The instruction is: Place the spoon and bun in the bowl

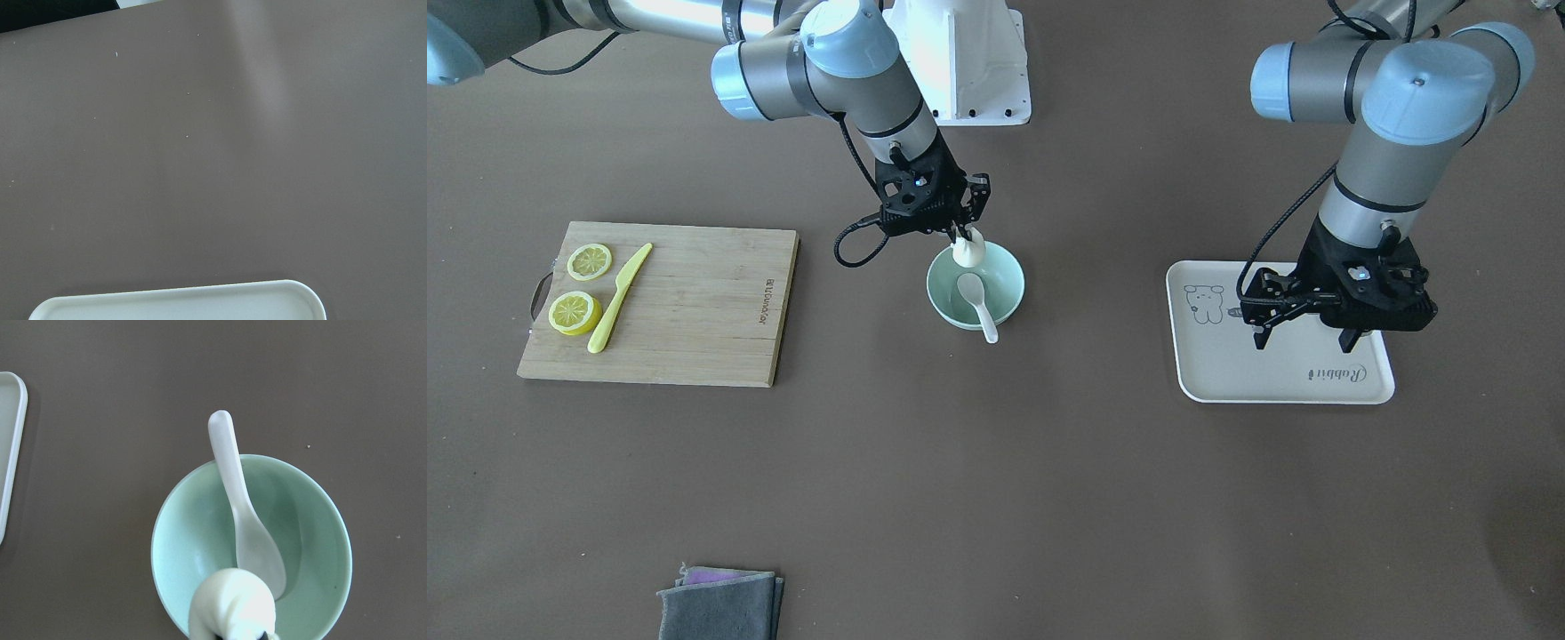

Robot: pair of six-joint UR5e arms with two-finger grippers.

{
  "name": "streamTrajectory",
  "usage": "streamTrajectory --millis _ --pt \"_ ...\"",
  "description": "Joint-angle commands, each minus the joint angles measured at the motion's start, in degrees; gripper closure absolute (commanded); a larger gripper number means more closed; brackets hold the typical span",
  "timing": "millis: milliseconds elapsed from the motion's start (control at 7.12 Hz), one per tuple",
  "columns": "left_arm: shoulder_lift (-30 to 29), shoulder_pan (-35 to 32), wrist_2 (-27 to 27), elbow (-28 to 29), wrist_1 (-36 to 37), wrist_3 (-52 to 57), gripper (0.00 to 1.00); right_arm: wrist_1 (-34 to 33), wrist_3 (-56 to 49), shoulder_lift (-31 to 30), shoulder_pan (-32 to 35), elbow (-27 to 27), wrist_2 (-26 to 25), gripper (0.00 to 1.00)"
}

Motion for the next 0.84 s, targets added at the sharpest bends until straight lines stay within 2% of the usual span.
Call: streamTrajectory --millis 0,281,421,561,702 --pt "0.7 0.1 0.1 0.1 -0.1 0.0 0.02 -0.3 1.6 0.7 0.5 -0.1 0.0 0.0" --pt "0.7 0.2 0.1 0.0 -0.1 0.0 0.02 -1.9 1.2 0.6 2.3 0.6 0.7 0.0" --pt "0.7 0.4 0.4 0.1 0.0 0.1 0.02 -7.7 -0.8 -0.6 5.7 2.6 5.0 0.0" --pt "0.8 0.2 0.1 -1.0 0.0 0.1 0.02 -13.0 -9.3 -5.0 9.8 7.6 9.5 0.0" --pt "1.4 -0.4 0.0 -2.1 0.1 0.2 0.02 -16.8 -18.7 -12.0 11.7 14.3 10.7 0.0"
